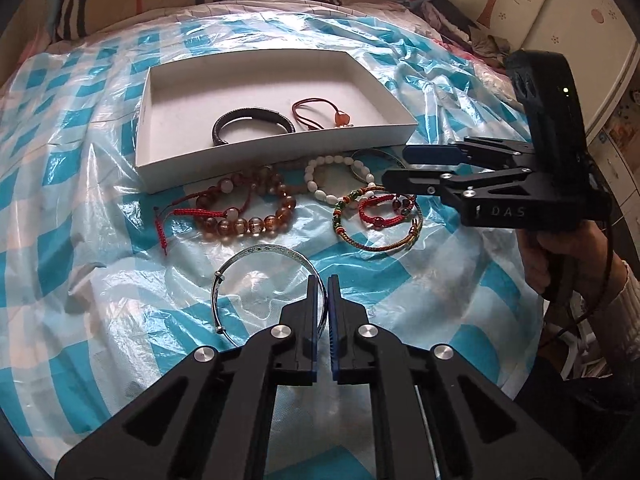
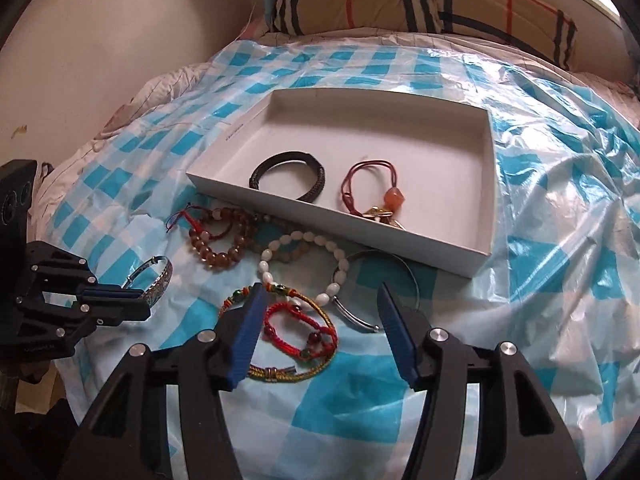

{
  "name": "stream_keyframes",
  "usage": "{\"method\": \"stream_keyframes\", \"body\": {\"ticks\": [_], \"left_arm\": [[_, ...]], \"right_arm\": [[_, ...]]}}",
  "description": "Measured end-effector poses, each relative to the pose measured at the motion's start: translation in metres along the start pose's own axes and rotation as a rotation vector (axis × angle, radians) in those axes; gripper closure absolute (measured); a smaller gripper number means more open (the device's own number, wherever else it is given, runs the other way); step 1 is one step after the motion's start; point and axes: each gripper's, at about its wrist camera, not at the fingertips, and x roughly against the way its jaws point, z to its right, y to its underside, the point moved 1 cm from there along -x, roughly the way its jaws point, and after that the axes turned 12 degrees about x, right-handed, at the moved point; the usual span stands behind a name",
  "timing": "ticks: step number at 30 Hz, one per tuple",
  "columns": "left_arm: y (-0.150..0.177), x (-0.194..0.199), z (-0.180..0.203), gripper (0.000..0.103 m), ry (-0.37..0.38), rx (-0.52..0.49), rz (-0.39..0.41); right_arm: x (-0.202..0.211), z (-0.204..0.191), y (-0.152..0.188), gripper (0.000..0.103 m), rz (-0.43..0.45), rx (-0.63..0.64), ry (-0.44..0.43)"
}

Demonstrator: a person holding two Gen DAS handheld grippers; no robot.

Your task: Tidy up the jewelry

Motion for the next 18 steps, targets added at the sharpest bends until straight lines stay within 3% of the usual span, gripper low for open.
{"method": "stream_keyframes", "body": {"ticks": [4,5,6,7,18], "left_arm": [[0.000,-0.001,-0.008,0.099,-0.004,0.015,-0.001],[0.000,0.000,-0.009,0.099,-0.005,0.017,0.001],[0.000,0.001,-0.010,0.099,-0.006,0.019,0.003],[0.000,0.002,-0.010,0.099,-0.006,0.021,0.005],[-0.001,0.028,0.007,0.099,0.019,0.019,0.054]], "right_arm": [[-0.026,-0.013,-0.001,0.080,-0.079,0.108,-0.014],[-0.027,-0.015,0.000,0.083,-0.085,0.125,-0.003],[-0.025,-0.015,0.001,0.094,-0.088,0.130,-0.003],[-0.021,-0.015,0.002,0.096,-0.081,0.126,-0.003],[0.066,-0.012,0.008,0.097,0.128,-0.058,-0.064]]}}
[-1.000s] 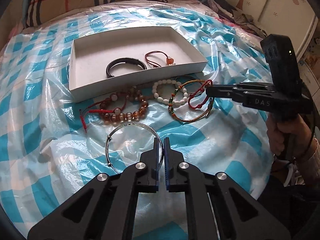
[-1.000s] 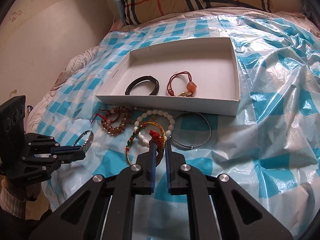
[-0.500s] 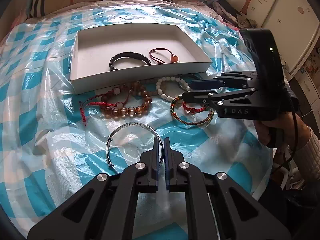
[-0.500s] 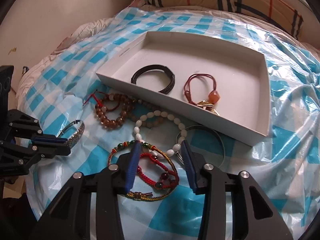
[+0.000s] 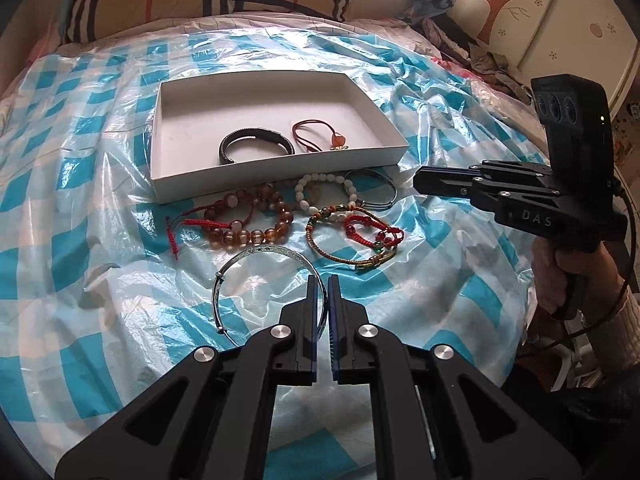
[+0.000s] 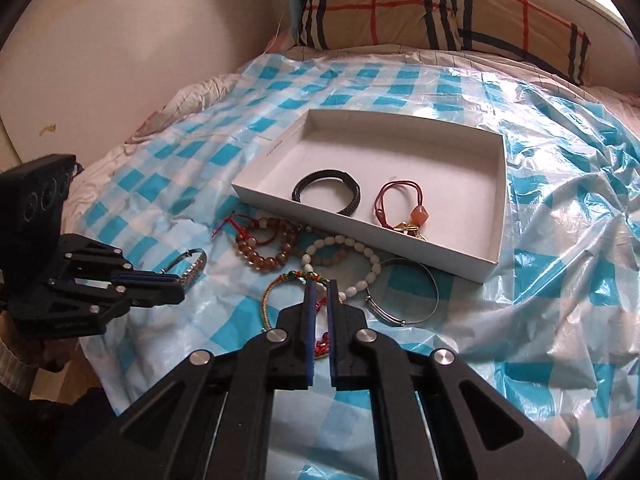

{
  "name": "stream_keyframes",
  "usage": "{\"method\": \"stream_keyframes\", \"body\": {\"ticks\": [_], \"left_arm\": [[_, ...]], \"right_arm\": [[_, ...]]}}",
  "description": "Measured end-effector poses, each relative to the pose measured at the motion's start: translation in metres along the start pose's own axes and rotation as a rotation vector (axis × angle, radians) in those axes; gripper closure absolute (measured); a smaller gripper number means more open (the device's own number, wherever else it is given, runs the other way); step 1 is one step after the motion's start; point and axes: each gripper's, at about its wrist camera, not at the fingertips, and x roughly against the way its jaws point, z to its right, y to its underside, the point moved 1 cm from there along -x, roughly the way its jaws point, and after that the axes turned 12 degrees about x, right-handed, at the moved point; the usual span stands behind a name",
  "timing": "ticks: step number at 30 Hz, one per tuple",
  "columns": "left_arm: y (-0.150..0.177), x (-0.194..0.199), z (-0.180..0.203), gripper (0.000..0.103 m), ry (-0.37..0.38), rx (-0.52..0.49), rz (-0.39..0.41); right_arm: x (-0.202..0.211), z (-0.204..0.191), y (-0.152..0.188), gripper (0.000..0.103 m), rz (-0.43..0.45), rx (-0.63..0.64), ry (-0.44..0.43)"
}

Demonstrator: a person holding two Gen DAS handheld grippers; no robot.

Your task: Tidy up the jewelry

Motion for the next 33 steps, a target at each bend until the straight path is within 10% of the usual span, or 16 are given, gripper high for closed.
{"method": "stream_keyframes", "body": {"ticks": [4,6,10,14,17,33], "left_arm": [[0.001,0.008,0.008,0.099,-0.002,-0.009,0.008],[0.003,0.010,0.009,0.099,-0.004,-0.009,0.008],[0.006,0.010,0.006,0.099,-0.007,0.000,0.006],[0.008,0.007,-0.001,0.099,-0.015,0.014,-0.001],[0.008,0.006,-0.005,0.099,-0.016,0.020,-0.002],[-0.005,0.030,0.015,0.099,0.070,0.052,0.095]], "right_arm": [[0.000,-0.004,0.001,0.093,-0.027,-0.013,-0.024],[-0.009,-0.014,0.003,0.060,-0.048,0.021,-0.045],[-0.041,-0.040,0.000,0.054,-0.083,0.102,-0.112],[-0.091,-0.058,0.002,0.066,-0.193,0.211,-0.076],[-0.101,-0.057,0.006,0.099,-0.213,0.217,-0.055],[0.037,0.005,0.010,0.099,0.300,-0.275,-0.321]]}}
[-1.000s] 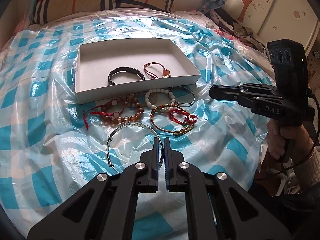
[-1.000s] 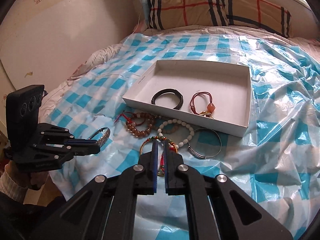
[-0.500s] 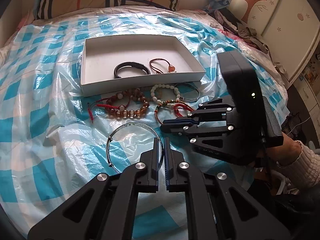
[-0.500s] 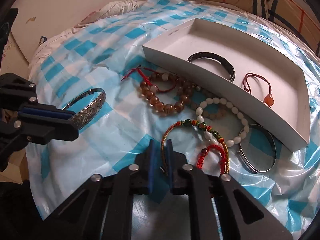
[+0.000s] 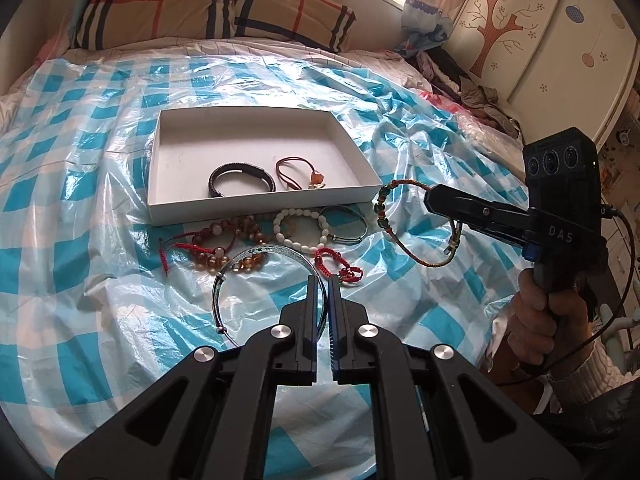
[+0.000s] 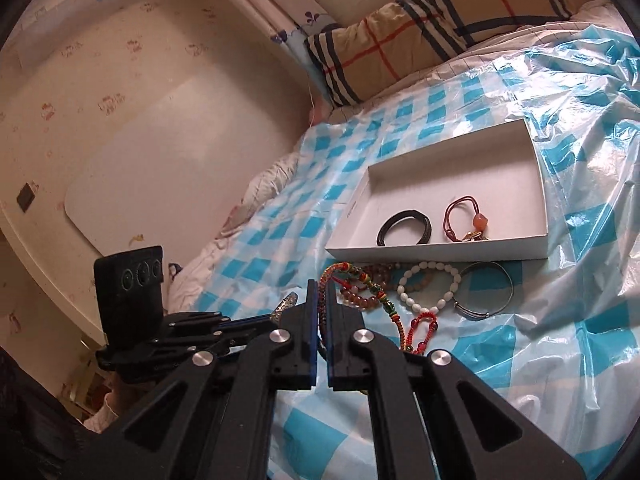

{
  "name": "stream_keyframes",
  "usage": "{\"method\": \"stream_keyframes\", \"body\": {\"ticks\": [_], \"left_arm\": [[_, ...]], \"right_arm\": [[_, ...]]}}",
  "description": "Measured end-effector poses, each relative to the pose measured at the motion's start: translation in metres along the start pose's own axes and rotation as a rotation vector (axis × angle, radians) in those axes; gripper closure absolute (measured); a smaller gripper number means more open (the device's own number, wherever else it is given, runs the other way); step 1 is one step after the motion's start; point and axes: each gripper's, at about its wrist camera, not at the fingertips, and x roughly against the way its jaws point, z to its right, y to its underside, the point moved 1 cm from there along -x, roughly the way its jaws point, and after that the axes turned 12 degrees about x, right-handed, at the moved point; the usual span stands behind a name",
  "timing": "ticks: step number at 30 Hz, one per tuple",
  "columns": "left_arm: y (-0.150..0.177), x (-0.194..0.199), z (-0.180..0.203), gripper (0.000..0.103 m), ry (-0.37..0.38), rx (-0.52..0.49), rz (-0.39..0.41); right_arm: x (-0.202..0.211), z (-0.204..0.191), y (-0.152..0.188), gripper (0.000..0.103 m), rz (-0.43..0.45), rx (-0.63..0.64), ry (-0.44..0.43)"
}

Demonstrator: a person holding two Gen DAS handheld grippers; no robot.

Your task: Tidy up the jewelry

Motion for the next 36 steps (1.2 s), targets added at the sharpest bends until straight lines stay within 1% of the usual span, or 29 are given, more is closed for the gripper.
{"method": "stream_keyframes", "body": {"ticks": [8,11,14,21,28,36], "left_arm": [[-0.007,0.011,0.011,0.099,0.012,-0.002,0.049],[-0.009,0.012,0.015,0.099,-0.018,-0.022,0.070],[-0.012,0.011,0.018,0.099,-0.021,-0.026,0.082],[-0.018,0.007,0.024,0.099,-0.081,-0.069,0.116],[-0.025,0.002,0.028,0.099,-0.124,-0.098,0.147],[-0.037,-0.003,0.026,0.099,-0.137,-0.100,0.183]], "right_arm": [[0.020,-0.014,-0.010,0.099,0.065,0.036,-0.010],[0.020,-0.015,-0.012,0.099,0.077,0.049,-0.003],[0.019,-0.014,-0.013,0.099,0.080,0.051,0.001],[0.014,-0.011,-0.014,0.099,0.080,0.058,0.015],[0.010,-0.006,-0.018,0.099,0.089,0.070,0.025],[0.002,0.001,-0.026,0.099,0.093,0.094,0.047]]}}
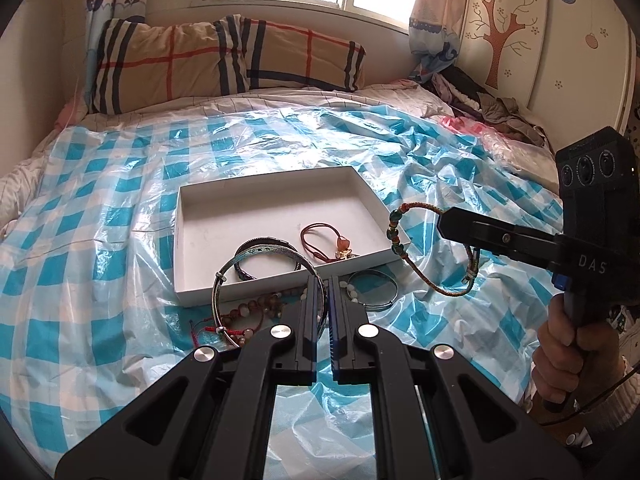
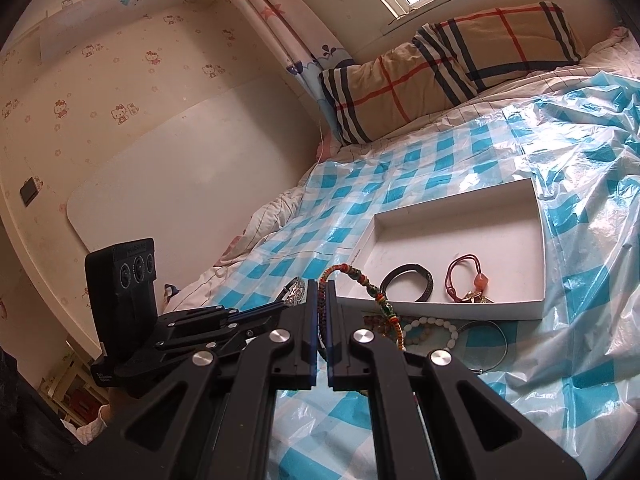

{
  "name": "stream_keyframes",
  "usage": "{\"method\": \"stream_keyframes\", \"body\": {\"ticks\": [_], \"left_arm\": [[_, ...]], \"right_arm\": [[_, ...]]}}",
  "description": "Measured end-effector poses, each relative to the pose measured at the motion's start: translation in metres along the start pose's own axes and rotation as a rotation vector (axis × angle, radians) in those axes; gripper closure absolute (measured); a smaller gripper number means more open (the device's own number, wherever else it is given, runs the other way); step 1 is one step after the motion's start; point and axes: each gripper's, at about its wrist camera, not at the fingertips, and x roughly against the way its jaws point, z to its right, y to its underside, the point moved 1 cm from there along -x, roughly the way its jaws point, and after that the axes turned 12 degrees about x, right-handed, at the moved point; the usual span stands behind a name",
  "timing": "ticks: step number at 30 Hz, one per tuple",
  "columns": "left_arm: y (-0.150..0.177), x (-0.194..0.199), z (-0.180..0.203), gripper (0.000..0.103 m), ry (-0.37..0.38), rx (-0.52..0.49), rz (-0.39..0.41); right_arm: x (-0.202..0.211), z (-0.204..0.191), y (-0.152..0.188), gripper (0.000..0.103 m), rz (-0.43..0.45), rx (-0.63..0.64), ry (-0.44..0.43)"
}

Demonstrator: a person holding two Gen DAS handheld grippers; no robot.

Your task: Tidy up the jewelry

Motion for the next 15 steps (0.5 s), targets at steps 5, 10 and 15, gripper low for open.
{"method": "stream_keyframes", "body": {"ticks": [5,10,15], "left_arm": [[-0.010,-0.004,-0.006,0.099,-0.003,0.014,0.020],[-0.019,-0.015,-0.011,0.099,-0.002,0.022,0.027],[-0.028,-0.028,-0.014,0.099,0.005,0.029,0.033]], "right_arm": [[-0.004,0.007,-0.007,0.099,0.016,0.009,0.009],[-0.011,0.016,-0.015,0.099,0.026,0.018,0.016],[-0.023,0.026,-0.021,0.099,0.030,0.027,0.022]]}}
